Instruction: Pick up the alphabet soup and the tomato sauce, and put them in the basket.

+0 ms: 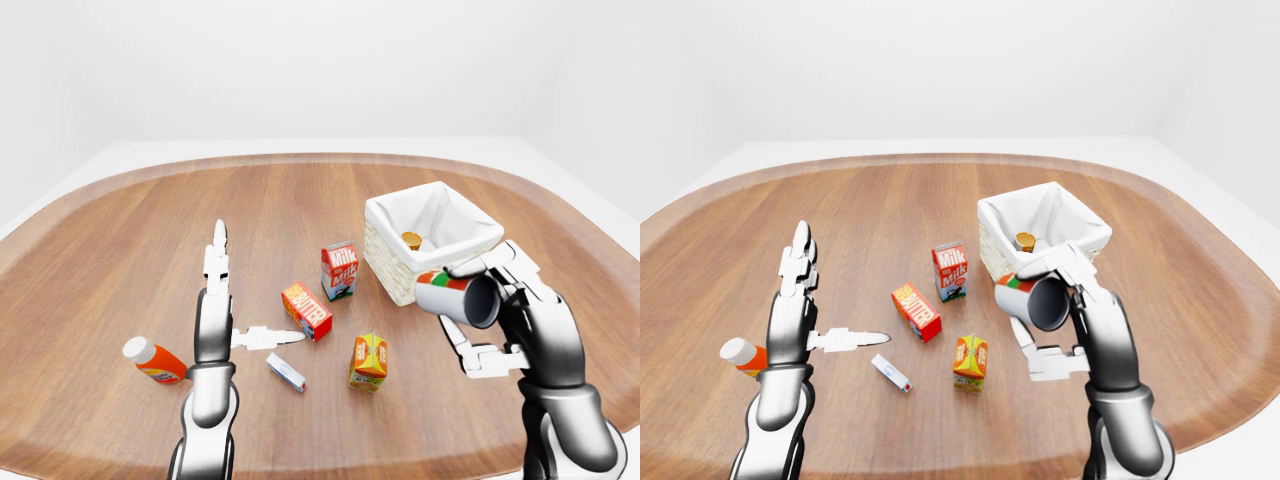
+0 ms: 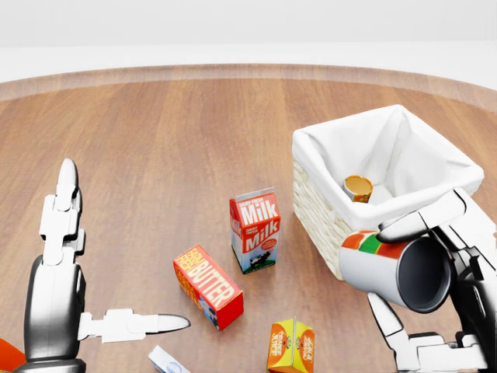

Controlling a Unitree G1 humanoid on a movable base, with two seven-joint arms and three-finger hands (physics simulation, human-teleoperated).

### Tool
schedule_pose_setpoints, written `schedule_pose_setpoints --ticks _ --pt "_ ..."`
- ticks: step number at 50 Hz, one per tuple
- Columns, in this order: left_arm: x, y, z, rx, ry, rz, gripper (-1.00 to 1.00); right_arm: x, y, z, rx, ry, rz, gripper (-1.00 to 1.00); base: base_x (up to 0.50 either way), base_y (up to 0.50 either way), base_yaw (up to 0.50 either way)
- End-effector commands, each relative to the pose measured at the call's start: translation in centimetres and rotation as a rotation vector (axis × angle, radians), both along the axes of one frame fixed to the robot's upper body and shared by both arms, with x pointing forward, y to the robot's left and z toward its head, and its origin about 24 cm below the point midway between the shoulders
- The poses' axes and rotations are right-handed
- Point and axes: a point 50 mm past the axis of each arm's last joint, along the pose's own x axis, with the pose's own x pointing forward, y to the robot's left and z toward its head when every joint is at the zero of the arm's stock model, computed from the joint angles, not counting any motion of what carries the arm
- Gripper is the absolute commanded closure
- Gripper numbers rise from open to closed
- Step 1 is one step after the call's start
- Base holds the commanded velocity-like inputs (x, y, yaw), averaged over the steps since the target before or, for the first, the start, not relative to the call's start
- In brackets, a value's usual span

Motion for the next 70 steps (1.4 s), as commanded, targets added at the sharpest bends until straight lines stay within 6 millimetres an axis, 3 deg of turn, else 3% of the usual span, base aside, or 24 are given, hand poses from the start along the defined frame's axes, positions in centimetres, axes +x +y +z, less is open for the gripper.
schedule_pose_setpoints --ticks 1,12,25,35,60,63,70 --pt "0.0 0.0 0.1 0.001 -0.004 0.000 -1.00 0.3 0.0 3.6 -0.027 -0.197 -0.008 1.00 0.00 0.00 0.00" --pt "0.1 0.0 0.1 -0.001 -0.003 0.000 -1.00 2.4 -0.1 5.7 -0.059 -0.307 -0.030 1.00 0.00 0.00 0.00" --pt "0.1 0.1 -0.2 -0.001 0.007 0.003 -1.00 5.0 -0.4 6.7 -0.086 -0.335 -0.064 1.00 0.00 0.00 0.00" --pt "0.0 0.0 0.0 0.000 0.000 0.001 -1.00 9.2 -0.3 5.7 -0.126 -0.242 -0.112 1.00 0.00 0.00 0.00" --pt "0.1 0.0 0.0 -0.001 0.001 0.001 -1.00 18.0 -2.5 1.8 -0.189 0.050 -0.329 1.00 0.00 0.00 0.00" --pt "0.1 0.0 0.0 -0.001 0.001 0.000 -1.00 19.4 -3.1 0.6 -0.206 0.130 -0.375 1.00 0.00 0.00 0.00" --pt "0.1 0.0 0.1 -0.001 -0.004 -0.001 -1.00 20.9 -3.8 0.1 -0.225 0.196 -0.440 1.00 0.00 0.00 0.00"
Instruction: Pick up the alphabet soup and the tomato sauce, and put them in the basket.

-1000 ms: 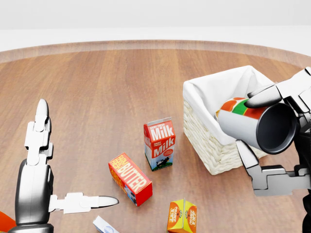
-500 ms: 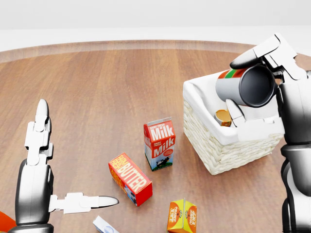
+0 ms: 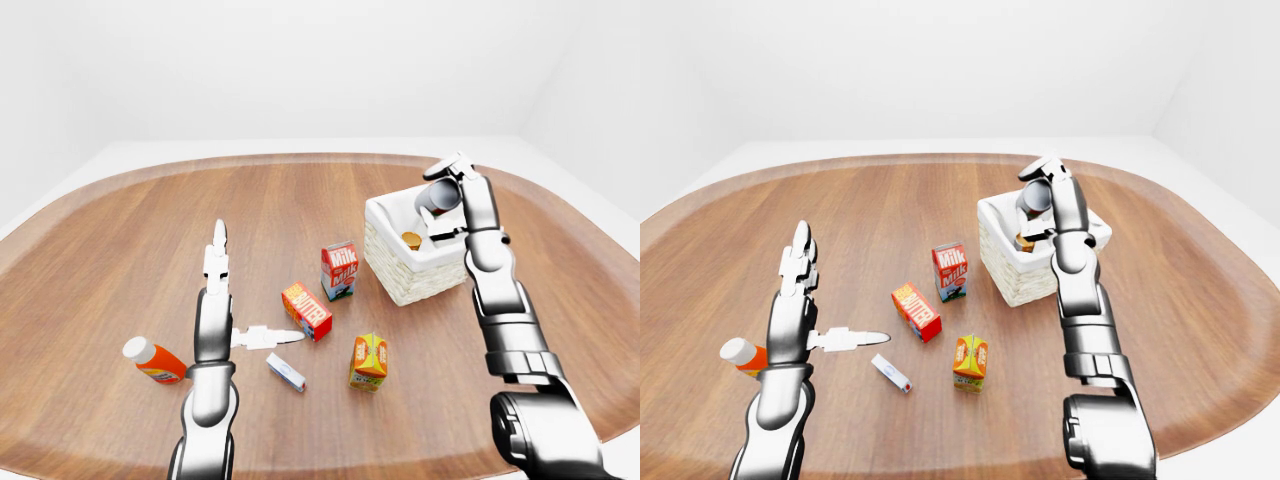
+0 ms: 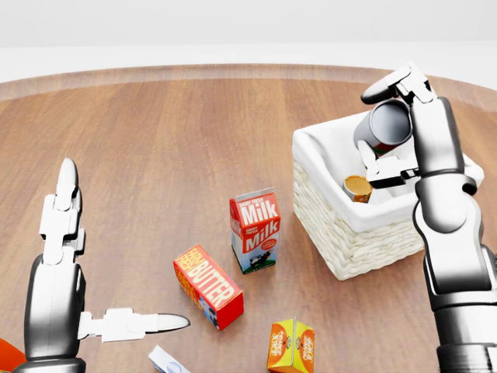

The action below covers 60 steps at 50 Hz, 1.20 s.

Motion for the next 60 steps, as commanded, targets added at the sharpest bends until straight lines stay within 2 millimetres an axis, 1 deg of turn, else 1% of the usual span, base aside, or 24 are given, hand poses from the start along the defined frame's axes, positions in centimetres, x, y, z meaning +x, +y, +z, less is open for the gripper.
schedule_pose_setpoints --ticks 1,6,16,19,20,21,22,23,25,40,44,53,60 --pt "0.0 0.0 0.1 0.000 -0.003 0.000 -1.00 2.8 -1.4 -1.3 -0.011 0.109 -0.141 1.00 0.00 0.00 0.00" --pt "0.0 0.0 0.0 0.000 0.000 0.001 -1.00 3.4 -1.5 -1.5 -0.027 0.137 -0.174 1.00 0.00 0.00 0.00" --pt "0.0 0.0 0.1 -0.001 -0.004 0.000 -1.00 4.4 -1.6 -1.3 -0.065 0.170 -0.242 1.00 0.00 0.00 0.00" --pt "0.0 0.0 0.1 -0.001 -0.003 0.000 -1.00 4.7 -1.6 -1.5 -0.086 0.191 -0.268 1.00 0.00 0.00 0.00" --pt "0.0 0.0 0.1 -0.002 -0.005 0.000 -1.00 4.8 -1.6 -2.0 -0.081 0.214 -0.278 1.00 0.00 0.00 0.00" --pt "0.0 0.0 0.1 -0.002 -0.003 0.000 -1.00 4.8 -1.6 -2.0 -0.085 0.219 -0.282 1.00 0.00 0.00 0.00" --pt "0.0 0.0 0.1 -0.002 -0.003 0.000 -1.00 4.7 -1.7 -2.6 -0.098 0.231 -0.302 1.00 0.00 0.00 0.00" --pt "0.0 0.0 0.1 -0.002 -0.003 0.000 -1.00 4.9 -1.6 -2.2 -0.088 0.232 -0.295 1.00 0.00 0.00 0.00" --pt "0.0 0.0 0.0 -0.002 0.000 0.001 -1.00 5.0 -1.4 -2.2 -0.087 0.240 -0.295 1.00 0.00 0.00 0.00" --pt "0.0 0.0 0.0 -0.003 0.000 0.000 -1.00 5.3 0.0 -2.6 -0.155 0.235 -0.318 1.00 0.00 0.00 0.00" --pt "0.0 0.0 0.0 -0.002 0.001 0.000 -1.00 5.3 0.1 -2.5 -0.162 0.229 -0.326 1.00 0.00 0.00 0.00" --pt "0.0 0.0 0.1 -0.003 -0.004 -0.002 -1.00 5.2 0.6 -3.1 -0.190 0.234 -0.330 1.00 0.00 0.00 0.00" --pt "0.0 0.0 0.1 -0.003 -0.003 -0.002 -1.00 5.3 0.7 -3.0 -0.195 0.230 -0.336 1.00 0.00 0.00 0.00"
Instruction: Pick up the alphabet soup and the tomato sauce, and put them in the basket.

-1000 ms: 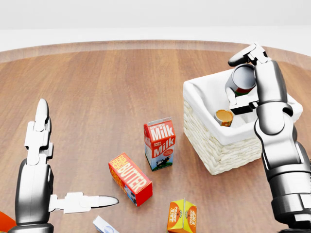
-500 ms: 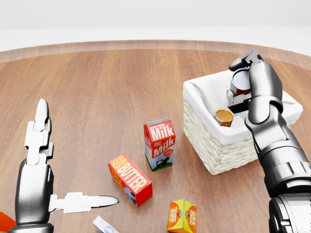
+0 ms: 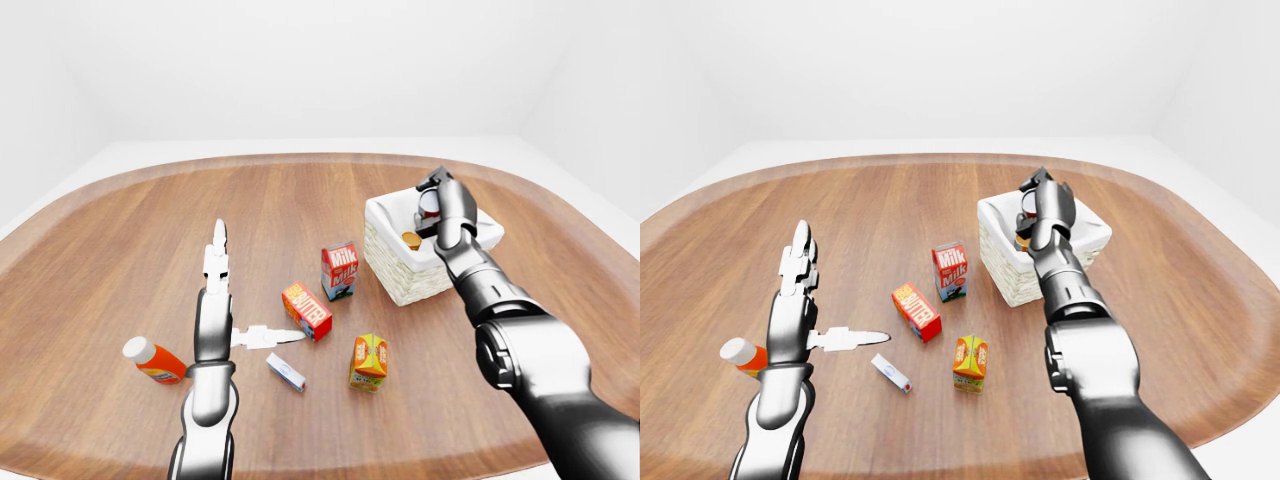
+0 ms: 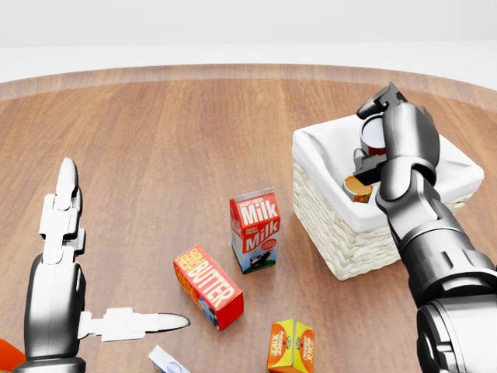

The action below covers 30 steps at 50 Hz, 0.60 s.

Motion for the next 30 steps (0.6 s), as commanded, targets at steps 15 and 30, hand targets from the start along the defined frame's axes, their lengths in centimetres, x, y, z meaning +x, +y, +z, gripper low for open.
schedule_pose_setpoints --ticks 15,30 --pt "0.0 0.0 0.1 -0.001 -0.004 0.000 -1.00 -0.3 0.1 -0.7 -0.037 -0.020 -0.044 1.00 0.00 0.00 0.00" --pt "0.0 0.0 0.1 0.000 -0.003 0.001 -1.00 -0.5 0.0 -1.4 -0.042 -0.006 -0.049 1.00 0.00 0.00 0.00"
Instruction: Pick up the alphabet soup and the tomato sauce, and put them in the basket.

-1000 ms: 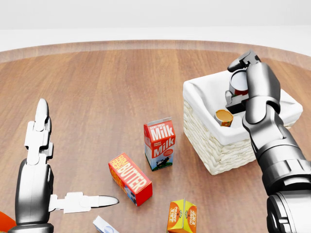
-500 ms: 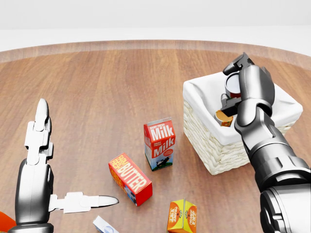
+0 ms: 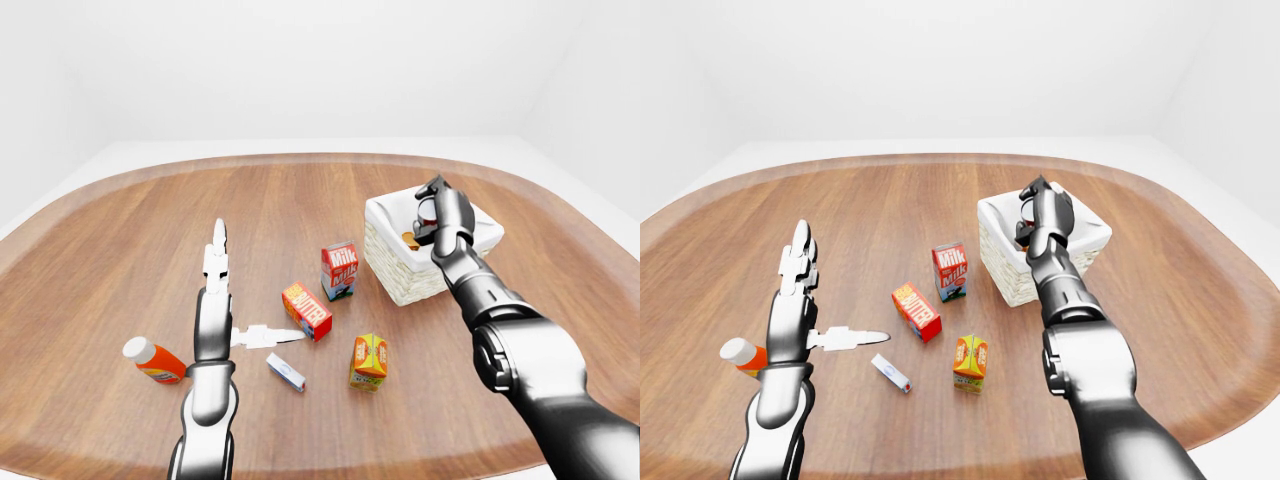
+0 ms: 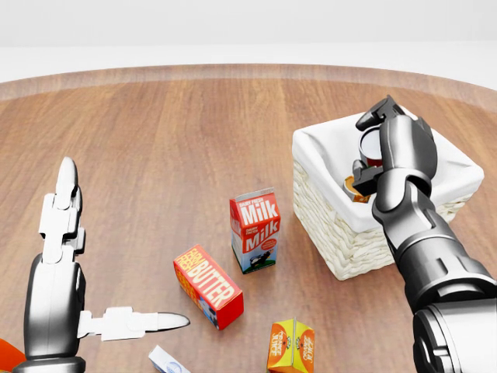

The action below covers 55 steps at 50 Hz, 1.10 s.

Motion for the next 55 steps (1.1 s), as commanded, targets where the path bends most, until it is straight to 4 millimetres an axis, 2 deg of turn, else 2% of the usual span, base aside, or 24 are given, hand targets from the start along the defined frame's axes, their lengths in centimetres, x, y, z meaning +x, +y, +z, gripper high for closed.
schedule_pose_setpoints --ticks 1,11,12,13,14,35,55 --pt "0.0 0.0 0.0 0.001 -0.002 0.001 -1.00 -0.1 -0.2 0.1 -0.011 -0.031 -0.026 1.00 0.00 0.00 0.00" --pt "0.0 0.0 0.0 0.002 -0.002 0.001 -1.00 -0.1 -0.3 0.2 -0.004 -0.030 -0.026 1.00 0.00 0.00 0.00" --pt "0.0 0.0 0.0 0.002 -0.002 0.001 -1.00 -0.1 -0.3 0.2 -0.006 -0.030 -0.025 0.45 0.00 0.00 0.00" --pt "0.0 0.0 0.0 0.002 -0.002 0.001 -1.00 -0.1 -0.2 0.2 -0.006 -0.028 -0.023 -0.34 0.00 0.00 0.00" --pt "0.0 0.0 0.0 0.002 -0.002 0.001 -1.00 0.0 -0.2 0.2 -0.003 -0.026 -0.021 -1.00 0.00 0.00 0.00" --pt "0.0 0.0 0.0 0.002 -0.002 0.001 -1.00 0.0 -0.1 0.3 -0.003 -0.026 -0.017 -1.00 0.00 0.00 0.00" --pt "0.0 0.0 0.0 0.002 -0.002 0.001 -1.00 0.6 -0.6 3.0 0.004 -0.126 -0.053 -1.00 0.00 0.00 0.00"
